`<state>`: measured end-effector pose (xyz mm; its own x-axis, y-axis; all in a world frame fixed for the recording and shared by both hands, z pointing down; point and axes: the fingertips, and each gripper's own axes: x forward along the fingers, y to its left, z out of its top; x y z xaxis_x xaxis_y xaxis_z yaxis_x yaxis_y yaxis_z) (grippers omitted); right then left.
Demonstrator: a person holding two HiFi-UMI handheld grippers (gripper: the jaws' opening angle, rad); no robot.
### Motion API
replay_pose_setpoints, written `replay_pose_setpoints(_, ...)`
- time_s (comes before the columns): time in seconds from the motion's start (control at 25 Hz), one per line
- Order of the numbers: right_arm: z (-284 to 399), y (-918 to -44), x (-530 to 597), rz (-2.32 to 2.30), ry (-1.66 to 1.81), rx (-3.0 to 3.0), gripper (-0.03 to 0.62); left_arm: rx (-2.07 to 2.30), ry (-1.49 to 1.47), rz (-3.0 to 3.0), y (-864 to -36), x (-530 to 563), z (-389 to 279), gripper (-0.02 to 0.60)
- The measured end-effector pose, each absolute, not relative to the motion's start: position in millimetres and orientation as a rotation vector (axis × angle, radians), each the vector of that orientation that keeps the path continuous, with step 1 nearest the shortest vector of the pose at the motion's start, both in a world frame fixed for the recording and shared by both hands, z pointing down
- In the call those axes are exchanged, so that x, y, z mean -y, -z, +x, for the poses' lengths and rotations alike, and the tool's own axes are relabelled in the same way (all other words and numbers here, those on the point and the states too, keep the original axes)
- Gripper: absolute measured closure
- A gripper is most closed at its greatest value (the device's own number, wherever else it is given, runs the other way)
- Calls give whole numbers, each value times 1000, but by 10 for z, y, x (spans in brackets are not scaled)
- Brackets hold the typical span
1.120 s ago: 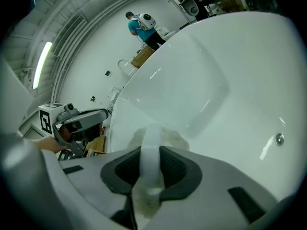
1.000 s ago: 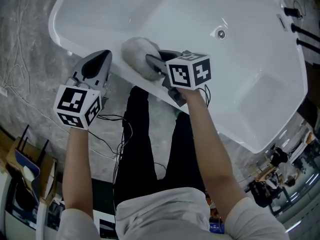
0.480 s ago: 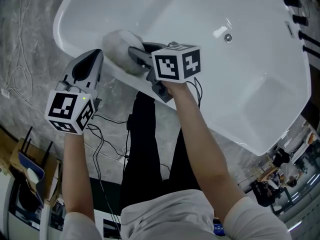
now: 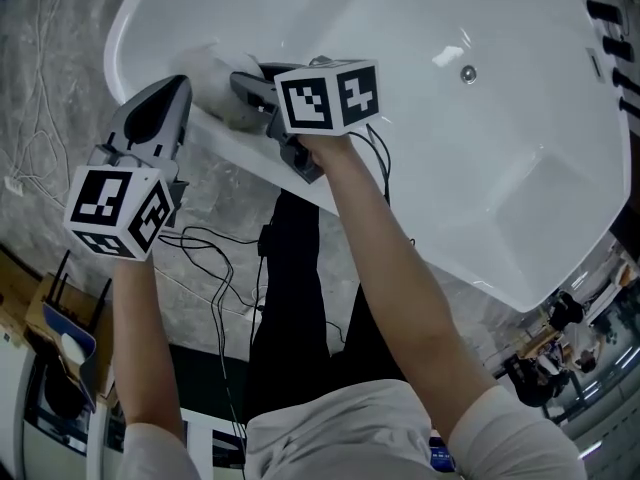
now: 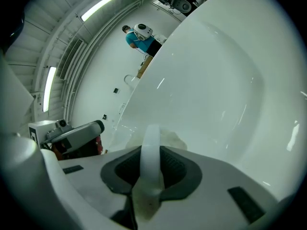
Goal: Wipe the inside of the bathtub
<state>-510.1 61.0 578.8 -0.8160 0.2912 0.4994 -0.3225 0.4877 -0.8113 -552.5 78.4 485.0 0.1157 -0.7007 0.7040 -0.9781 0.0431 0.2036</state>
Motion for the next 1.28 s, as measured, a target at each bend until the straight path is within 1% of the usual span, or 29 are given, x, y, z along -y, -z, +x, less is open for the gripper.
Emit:
replay_pose_setpoints(0.28,-5045,-6166,-591,51,-1339,2066,494,1591,-536,1791,-4882,-515,-5456,571)
replay_pose_setpoints(0.64,-4610,-6708,-459,154,-1361,1946,494,1476,-600,1836,-5075,-321,-5108,571)
replay_pose_setpoints(1.28,-3220,-7083,-462,332,-1377,1815,494,1242,-759,1957,-5353,-16,-4066,571)
